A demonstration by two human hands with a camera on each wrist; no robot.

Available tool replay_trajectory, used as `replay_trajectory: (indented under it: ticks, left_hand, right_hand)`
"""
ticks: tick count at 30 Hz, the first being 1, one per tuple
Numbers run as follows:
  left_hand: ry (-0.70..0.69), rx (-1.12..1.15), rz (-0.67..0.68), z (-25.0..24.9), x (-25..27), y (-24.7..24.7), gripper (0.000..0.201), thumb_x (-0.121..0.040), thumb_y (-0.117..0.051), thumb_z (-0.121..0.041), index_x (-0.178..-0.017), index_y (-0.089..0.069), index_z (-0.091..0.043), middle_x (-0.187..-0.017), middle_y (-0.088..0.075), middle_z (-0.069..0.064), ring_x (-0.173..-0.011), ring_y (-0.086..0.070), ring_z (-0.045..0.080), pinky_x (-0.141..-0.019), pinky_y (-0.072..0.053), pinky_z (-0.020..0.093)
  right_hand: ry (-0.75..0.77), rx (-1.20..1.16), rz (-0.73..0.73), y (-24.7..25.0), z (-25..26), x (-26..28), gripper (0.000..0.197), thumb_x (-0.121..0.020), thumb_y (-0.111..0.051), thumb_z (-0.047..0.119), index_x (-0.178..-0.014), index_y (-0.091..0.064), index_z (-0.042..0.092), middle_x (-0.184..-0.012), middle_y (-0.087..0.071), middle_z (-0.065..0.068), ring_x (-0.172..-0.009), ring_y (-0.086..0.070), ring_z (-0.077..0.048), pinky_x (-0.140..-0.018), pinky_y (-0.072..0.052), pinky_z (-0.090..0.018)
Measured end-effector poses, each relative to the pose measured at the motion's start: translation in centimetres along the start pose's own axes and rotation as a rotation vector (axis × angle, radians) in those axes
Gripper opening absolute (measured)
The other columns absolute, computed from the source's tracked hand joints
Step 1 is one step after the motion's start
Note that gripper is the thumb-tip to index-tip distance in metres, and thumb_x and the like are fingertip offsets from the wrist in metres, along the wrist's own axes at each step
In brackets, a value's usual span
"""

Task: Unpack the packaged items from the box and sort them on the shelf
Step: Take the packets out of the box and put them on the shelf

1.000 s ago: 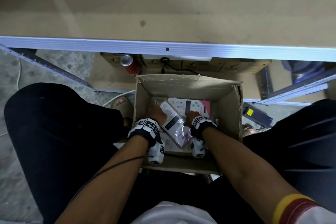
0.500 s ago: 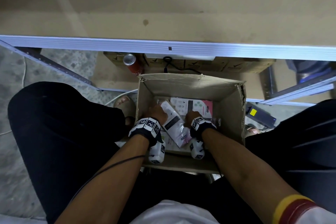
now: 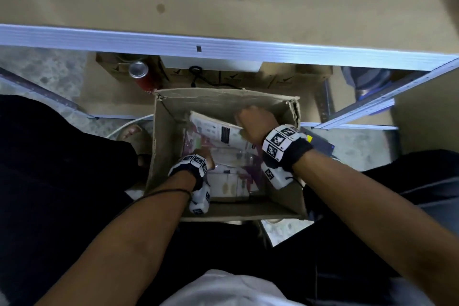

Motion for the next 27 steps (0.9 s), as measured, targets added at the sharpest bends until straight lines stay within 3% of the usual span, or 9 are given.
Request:
replay_trajectory:
  ticks: [3,7,11,16,24,27]
  left_hand:
    - [-0.035,-0.070,0.120,0.3,-0.5,-1.6,0.044,-0.093,-0.066,-0.027,-0.131,-0.062,-0.005,-0.136,-0.061,0.015,-0.124,-0.059,0.031,-0.104,-0.049,0.038]
    - [-0.081,-0.150,0.090,0.7,-1.0,-2.1,0.042,-0.091,-0.066,-0.015,-0.130,-0.060,-0.001,-0.135,-0.059,0.019,-0.122,-0.058,0.036,-0.098,-0.053,0.041]
    - [-0.140,-0.208,0.041,0.8,-0.9,-1.7,0.041,-0.086,-0.062,-0.004,-0.127,-0.057,-0.005,-0.133,-0.058,0.019,-0.120,-0.059,0.035,-0.098,-0.053,0.046]
    - [-0.121,-0.244,0.112,0.9,-0.4,-2.0,0.040,-0.081,-0.072,-0.001,-0.120,-0.063,-0.001,-0.127,-0.062,0.020,-0.114,-0.062,0.041,-0.092,-0.054,0.055]
    - [-0.248,-0.268,0.094,0.0,-0.5,-1.3,0.029,-0.086,-0.071,-0.005,-0.114,-0.070,-0.001,-0.122,-0.066,0.017,-0.113,-0.065,0.031,-0.099,-0.052,0.040]
    - [-0.262,-0.285,0.085,-0.1,-0.5,-1.3,0.024,-0.087,-0.068,-0.005,-0.111,-0.071,-0.001,-0.120,-0.068,0.016,-0.110,-0.067,0.029,-0.097,-0.053,0.039]
  right_hand:
    - [0.005,-0.048,-0.040,1.7,-1.6,2.0,0.009,-0.088,-0.066,0.021,-0.095,-0.063,0.017,-0.102,-0.065,-0.009,-0.093,-0.064,-0.031,-0.073,-0.051,-0.035]
    - [-0.025,-0.193,-0.059,2.4,-2.9,3.1,0.014,-0.084,-0.072,0.022,-0.081,-0.058,0.021,-0.082,-0.060,0.005,-0.080,-0.061,-0.021,-0.067,-0.042,-0.028]
    - [0.020,-0.230,-0.078,2.3,-2.6,2.7,0.011,-0.085,-0.073,0.023,-0.085,-0.062,0.022,-0.088,-0.063,0.004,-0.081,-0.059,-0.017,-0.072,-0.048,-0.030]
    - [0.027,-0.279,-0.067,2.0,-2.2,2.3,0.010,-0.087,-0.072,0.025,-0.084,-0.063,0.023,-0.086,-0.062,0.007,-0.079,-0.060,-0.013,-0.070,-0.048,-0.029]
    - [0.008,-0.293,-0.059,1.5,-2.6,2.2,0.011,-0.087,-0.072,0.024,-0.084,-0.062,0.021,-0.082,-0.062,0.007,-0.075,-0.061,-0.015,-0.068,-0.050,-0.031]
    - [0.009,-0.291,-0.061,1.5,-2.8,2.3,0.011,-0.087,-0.071,0.024,-0.084,-0.061,0.022,-0.083,-0.061,0.007,-0.075,-0.060,-0.014,-0.068,-0.049,-0.031]
Point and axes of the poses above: each hand's wrist, its own x-axis away from the middle knuckle, its own y-axis out of the back of the hand, z = x × y, the point moved 1 cm from there along -x, towards the middle knuckle
